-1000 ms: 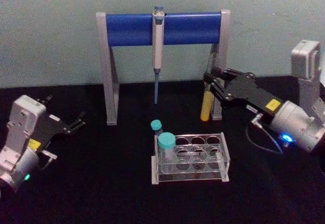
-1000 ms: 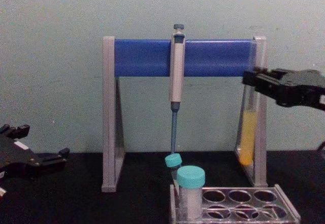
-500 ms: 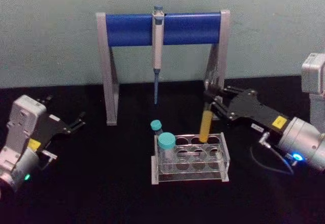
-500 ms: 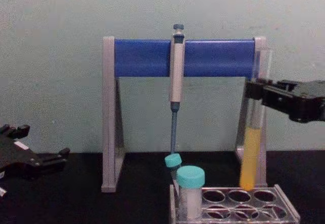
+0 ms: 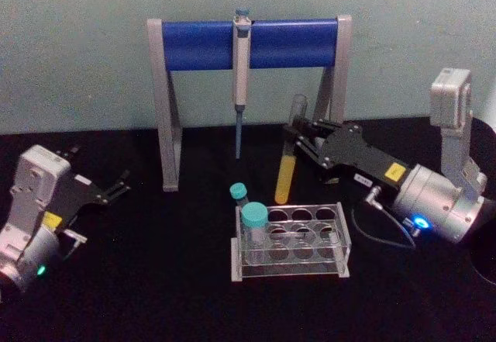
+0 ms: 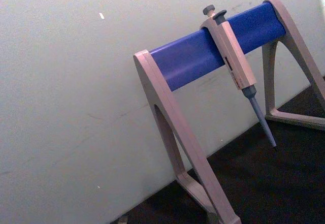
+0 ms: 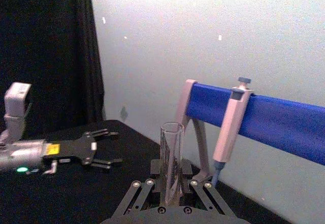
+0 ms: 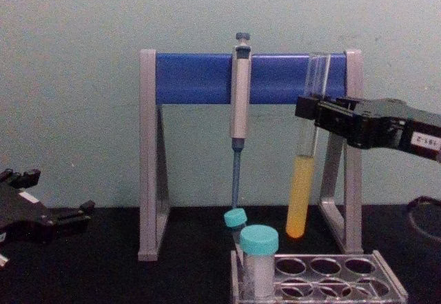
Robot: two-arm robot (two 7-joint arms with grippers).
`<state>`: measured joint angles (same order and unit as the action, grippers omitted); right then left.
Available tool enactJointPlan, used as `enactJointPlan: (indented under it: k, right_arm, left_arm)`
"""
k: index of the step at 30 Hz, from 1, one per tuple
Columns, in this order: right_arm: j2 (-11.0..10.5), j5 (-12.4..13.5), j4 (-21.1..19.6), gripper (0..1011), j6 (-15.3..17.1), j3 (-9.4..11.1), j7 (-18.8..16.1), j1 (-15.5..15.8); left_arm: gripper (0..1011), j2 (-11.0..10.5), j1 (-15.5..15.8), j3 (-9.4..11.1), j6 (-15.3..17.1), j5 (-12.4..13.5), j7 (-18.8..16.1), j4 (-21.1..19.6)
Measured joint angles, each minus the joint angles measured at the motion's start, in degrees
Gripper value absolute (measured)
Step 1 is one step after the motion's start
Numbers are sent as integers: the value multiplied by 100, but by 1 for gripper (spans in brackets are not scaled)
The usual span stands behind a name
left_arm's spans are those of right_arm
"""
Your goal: Pick up the test tube from the test tube rack, shake it, then place it back into the test tube rack.
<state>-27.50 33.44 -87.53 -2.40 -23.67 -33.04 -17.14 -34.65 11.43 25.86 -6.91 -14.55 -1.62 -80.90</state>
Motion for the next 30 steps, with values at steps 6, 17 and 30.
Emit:
enactJointPlan:
  k: [6, 17, 30]
  right_arm:
    - [104, -48, 207, 234, -45, -16, 95, -156]
    - [113, -89, 256, 234, -27, 32, 202, -179]
    - [-200, -157, -225, 234, 32, 380, 504, 241]
  left_arm:
    - [1001, 0, 0, 0, 0, 0, 0, 0]
    - [1001, 0, 0, 0, 0, 0, 0, 0]
    - [1001, 0, 0, 0, 0, 0, 0, 0]
